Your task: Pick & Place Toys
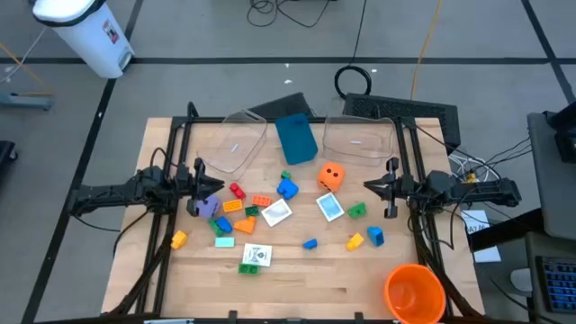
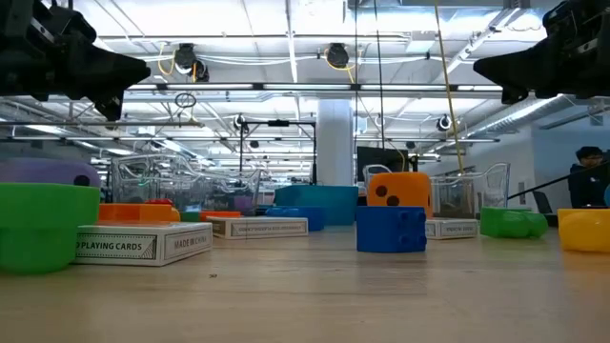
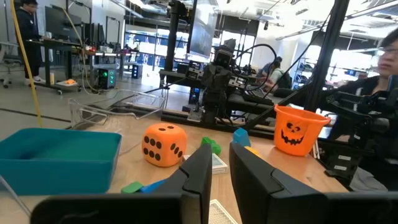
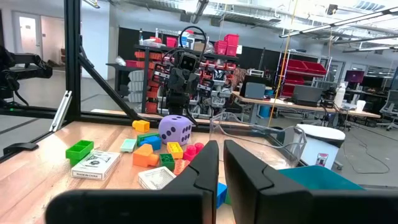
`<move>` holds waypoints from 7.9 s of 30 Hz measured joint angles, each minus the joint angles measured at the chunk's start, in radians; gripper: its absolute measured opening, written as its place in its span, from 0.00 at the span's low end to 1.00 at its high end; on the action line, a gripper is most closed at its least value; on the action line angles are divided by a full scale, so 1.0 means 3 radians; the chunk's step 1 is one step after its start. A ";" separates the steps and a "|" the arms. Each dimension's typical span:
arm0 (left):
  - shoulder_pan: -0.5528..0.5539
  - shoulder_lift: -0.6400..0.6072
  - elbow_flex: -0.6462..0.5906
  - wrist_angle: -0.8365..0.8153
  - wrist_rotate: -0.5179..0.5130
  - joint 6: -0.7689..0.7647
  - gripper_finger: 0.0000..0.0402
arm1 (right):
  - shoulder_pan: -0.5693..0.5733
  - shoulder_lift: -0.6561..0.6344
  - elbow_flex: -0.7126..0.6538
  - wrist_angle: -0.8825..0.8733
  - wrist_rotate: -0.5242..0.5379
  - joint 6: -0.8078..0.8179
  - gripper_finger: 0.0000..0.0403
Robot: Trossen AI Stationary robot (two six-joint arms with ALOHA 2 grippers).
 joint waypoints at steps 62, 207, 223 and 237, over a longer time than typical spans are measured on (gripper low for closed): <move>0.0000 0.0000 0.0000 0.0000 0.0000 0.0000 0.15 | 0.0000 0.0001 0.0000 0.0477 0.0013 0.1246 0.04; -0.0730 0.4324 0.1429 0.2851 0.0278 0.0947 0.15 | -0.0006 0.3407 0.1162 0.1789 0.0000 0.0759 0.62; -0.0231 0.3237 0.1446 0.1675 -0.0029 0.1081 0.21 | -0.0077 0.3407 0.1163 0.2037 0.0286 0.0755 0.62; -0.0040 0.3519 0.1445 0.1486 -0.0031 0.1101 0.55 | -0.0118 0.3407 0.1163 0.1986 0.0264 0.0611 0.62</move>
